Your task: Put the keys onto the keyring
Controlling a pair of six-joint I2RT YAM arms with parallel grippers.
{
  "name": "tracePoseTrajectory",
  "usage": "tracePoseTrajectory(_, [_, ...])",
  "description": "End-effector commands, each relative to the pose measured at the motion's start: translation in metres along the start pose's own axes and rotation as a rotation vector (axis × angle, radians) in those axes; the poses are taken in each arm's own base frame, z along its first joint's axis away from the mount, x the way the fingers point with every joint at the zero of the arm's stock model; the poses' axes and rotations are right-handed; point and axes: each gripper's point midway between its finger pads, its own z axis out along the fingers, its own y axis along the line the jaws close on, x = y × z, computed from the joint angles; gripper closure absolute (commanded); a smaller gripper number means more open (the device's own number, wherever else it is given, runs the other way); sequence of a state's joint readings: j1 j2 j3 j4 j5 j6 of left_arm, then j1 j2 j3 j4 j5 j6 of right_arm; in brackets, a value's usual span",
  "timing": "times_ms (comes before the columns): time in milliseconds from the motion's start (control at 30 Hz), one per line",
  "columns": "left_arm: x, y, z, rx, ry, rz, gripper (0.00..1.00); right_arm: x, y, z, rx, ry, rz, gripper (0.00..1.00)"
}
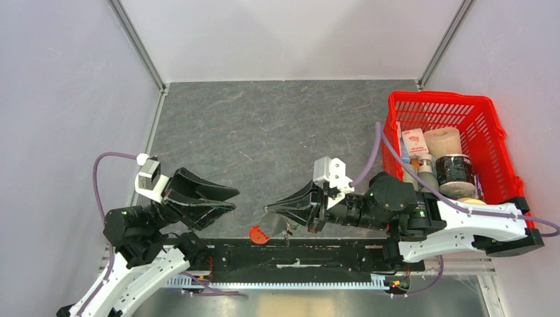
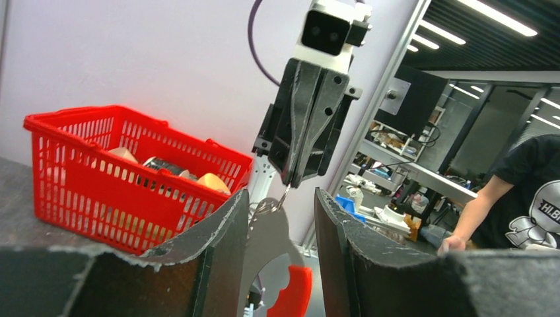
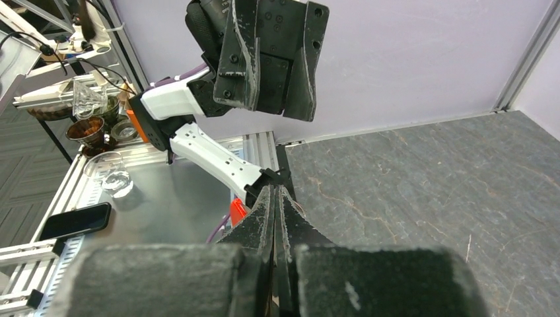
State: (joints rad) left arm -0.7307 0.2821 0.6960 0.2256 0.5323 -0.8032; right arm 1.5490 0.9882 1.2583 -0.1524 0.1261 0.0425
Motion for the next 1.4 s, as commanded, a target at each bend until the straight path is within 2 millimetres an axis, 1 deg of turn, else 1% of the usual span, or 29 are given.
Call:
tracePoseTrajectory(0, [-0.012, -0.021, 0.005, 0.107, -0.038, -0.014, 0.52, -0.040, 0.007, 0.003, -0.027, -0.114, 0.042, 1.00])
tracePoseTrajectory(100, [-0.013, -0.023, 0.008, 0.137, -0.042, -0.032, 0.52, -0.048, 0.008, 0.006, -0.030, -0.145, 0.047, 1.00])
tracePoseTrajectory(200, [-0.009, -0.023, 0.011, 0.159, -0.031, -0.059, 0.52, -0.055, 0.007, 0.008, -0.019, -0.173, 0.046, 1.00])
tracePoseTrajectory(567, [-0.001, -0.021, 0.011, 0.187, -0.013, -0.080, 0.52, -0.069, 0.004, 0.011, -0.004, -0.199, 0.036, 1.00])
tracePoseTrajectory(667, [0.001, -0.020, 0.012, 0.192, -0.014, -0.085, 0.51, -0.071, 0.004, 0.014, 0.001, -0.199, 0.034, 1.00])
tracePoseTrajectory(900, [-0.001, -0.027, 0.015, 0.249, -0.012, -0.108, 0.51, -0.074, 0.003, 0.020, 0.010, -0.201, 0.038, 1.00])
tracePoseTrajectory(933, [-0.001, -0.028, 0.015, 0.254, -0.010, -0.114, 0.51, -0.080, 0.004, 0.021, 0.008, -0.225, 0.041, 1.00])
tracePoseTrajectory(1033, [-0.001, -0.030, 0.016, 0.276, -0.010, -0.135, 0.51, -0.080, 0.003, 0.024, 0.011, -0.227, 0.040, 1.00])
tracePoseTrajectory(1367, [0.002, -0.041, 0.010, 0.319, 0.024, -0.146, 0.52, -0.086, -0.001, 0.025, 0.035, -0.244, 0.042, 1.00])
